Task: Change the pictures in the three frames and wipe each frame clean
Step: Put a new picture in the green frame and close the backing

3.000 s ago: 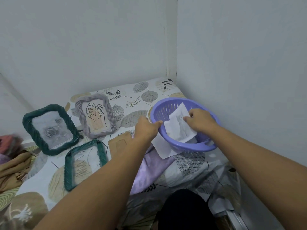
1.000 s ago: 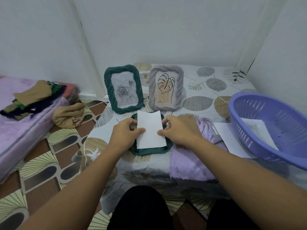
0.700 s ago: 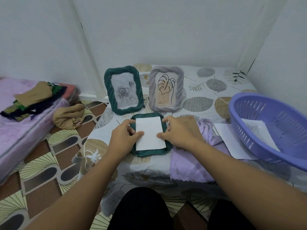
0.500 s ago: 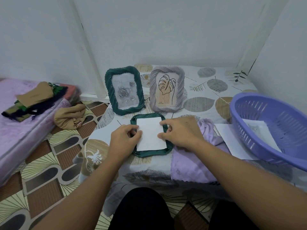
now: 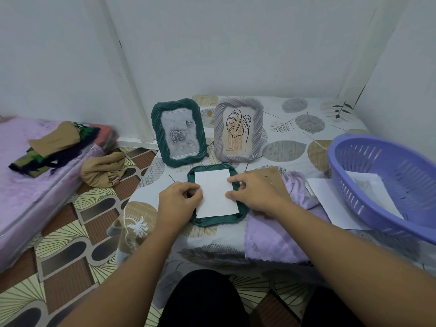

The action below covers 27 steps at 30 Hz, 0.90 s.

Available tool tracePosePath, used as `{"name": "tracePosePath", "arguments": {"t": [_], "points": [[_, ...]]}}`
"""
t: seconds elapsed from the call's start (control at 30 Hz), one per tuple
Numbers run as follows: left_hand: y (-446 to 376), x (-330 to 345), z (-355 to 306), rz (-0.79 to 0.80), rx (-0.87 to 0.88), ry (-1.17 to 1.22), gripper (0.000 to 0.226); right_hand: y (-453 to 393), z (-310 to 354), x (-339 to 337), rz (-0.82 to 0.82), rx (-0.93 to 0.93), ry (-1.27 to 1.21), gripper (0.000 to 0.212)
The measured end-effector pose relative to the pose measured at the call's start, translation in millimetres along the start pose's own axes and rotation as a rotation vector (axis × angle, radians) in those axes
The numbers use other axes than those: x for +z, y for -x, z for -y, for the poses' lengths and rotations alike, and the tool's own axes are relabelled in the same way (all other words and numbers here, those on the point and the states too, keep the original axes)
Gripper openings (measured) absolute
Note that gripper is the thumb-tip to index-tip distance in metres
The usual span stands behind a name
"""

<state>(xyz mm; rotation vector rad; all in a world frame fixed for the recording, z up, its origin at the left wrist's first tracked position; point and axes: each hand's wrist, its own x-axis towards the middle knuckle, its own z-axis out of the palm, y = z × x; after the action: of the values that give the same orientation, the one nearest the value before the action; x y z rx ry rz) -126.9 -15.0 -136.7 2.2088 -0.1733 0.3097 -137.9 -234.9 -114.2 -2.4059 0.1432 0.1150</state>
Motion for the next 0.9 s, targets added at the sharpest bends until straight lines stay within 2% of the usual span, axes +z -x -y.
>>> {"name": "tracePosePath", "arguments": {"t": [0.1,0.2,0.3,0.4,0.47,0.57,0.7,0.9], "points": [[0.9,0.5,-0.3,-0.024,0.015,0.012,0.004,2.0,-0.1,-1.2,-0.003,-0.001,-0.021,0.049],[3.7,1.7,1.8,-0.162,0.050,-0.018,0.007,5.1,0.8,-4.7,-0.026,-0.033,-0.058,0.046],[4.9,3.4,3.4,-0.288,0.001,-0.050,0.007,10.7,0.3,-11.3,-0.166,-0.063,-0.105,0.032],[2.1,5.4,2.4,-0.285,-0.103,-0.076,0.014,15.2,-7.0,-22.5,-0.314,-0.015,-0.110,0.029],[0.3,5.9,1.7,-0.276,-0.165,-0.081,0.022,18.9,-15.4,-32.9,-0.335,0.070,-0.026,0.037],[-1.4,5.6,0.5,-0.237,-0.210,-0.105,0.024,24.4,-29.8,-43.3,-0.264,0.220,0.134,0.059],[0.8,3.5,-4.4,-0.203,-0.213,-0.130,0.024,25.2,-34.5,-44.1,-0.182,0.350,0.131,0.083],[3.2,1.4,-10.5,-0.182,-0.217,-0.131,0.024,23.0,-34.0,-40.4,-0.189,0.399,0.148,0.096]]}}
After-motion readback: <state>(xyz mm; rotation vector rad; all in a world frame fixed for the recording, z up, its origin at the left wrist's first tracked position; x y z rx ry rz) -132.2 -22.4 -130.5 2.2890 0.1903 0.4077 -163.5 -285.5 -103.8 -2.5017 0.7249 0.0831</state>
